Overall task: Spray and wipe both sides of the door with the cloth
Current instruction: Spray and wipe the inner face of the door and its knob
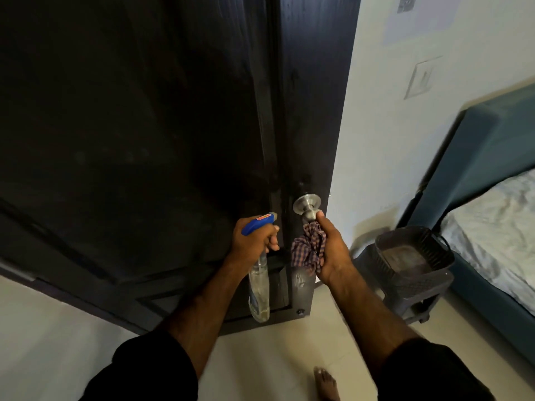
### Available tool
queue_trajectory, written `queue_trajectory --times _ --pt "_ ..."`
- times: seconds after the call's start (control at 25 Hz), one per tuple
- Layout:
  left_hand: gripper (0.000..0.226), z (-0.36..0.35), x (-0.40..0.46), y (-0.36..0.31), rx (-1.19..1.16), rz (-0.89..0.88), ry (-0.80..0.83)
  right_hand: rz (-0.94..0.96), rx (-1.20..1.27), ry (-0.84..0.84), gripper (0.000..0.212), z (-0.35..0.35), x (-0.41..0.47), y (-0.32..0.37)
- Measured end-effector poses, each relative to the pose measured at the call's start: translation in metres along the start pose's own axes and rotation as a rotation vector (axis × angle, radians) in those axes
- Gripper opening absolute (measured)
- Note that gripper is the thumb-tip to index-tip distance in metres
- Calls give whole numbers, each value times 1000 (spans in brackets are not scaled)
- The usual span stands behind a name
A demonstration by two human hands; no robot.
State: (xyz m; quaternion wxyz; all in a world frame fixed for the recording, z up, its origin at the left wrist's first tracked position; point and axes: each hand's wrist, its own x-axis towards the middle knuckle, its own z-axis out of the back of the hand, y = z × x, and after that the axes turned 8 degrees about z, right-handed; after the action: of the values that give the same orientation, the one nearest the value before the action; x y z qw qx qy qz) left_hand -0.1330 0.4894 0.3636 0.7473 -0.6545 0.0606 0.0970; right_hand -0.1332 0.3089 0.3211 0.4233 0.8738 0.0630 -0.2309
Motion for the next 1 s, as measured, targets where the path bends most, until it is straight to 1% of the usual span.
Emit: queue_trajectory --times 0.12,0.2,0.32,0.48,0.6,0.68,0.76,0.84,0.88,0.92,0.96,1.0 --pt "25 -1 23 -7 -15 -5 -41 -32 62 49 50 -10 30 13" --pt "27 -4 36 -13 -38 2 -81 -64 70 73 50 -18 48 19" --pt "23 -10 56 -26 -35 1 -142 -104 75 95 52 -29 71 28" --pt "20 -17 82 -35 -43 16 -219 -129 50 129 41 -44 96 39" --pt "21 -23 98 -40 -33 19 -251 -168 32 135 38 -52 115 45" --pt "20 -25 109 -42 -35 34 -268 -194 23 163 51 -59 130 45" --pt "18 -27 119 -43 -47 55 -289 -200 30 165 74 -65 145 40" --pt "16 -27 129 -45 -48 63 -308 -203 40 134 98 -65 170 28" --pt "15 -28 133 -47 -41 61 -316 -200 40 128 103 -66 176 26" --pt "15 -28 136 -49 -33 60 -323 -198 34 140 99 -68 176 26" --pt "15 -28 138 -50 -27 61 -331 -187 15 150 85 -70 173 29" --pt "16 -28 141 -50 -23 61 -338 -170 2 148 66 -70 174 30"
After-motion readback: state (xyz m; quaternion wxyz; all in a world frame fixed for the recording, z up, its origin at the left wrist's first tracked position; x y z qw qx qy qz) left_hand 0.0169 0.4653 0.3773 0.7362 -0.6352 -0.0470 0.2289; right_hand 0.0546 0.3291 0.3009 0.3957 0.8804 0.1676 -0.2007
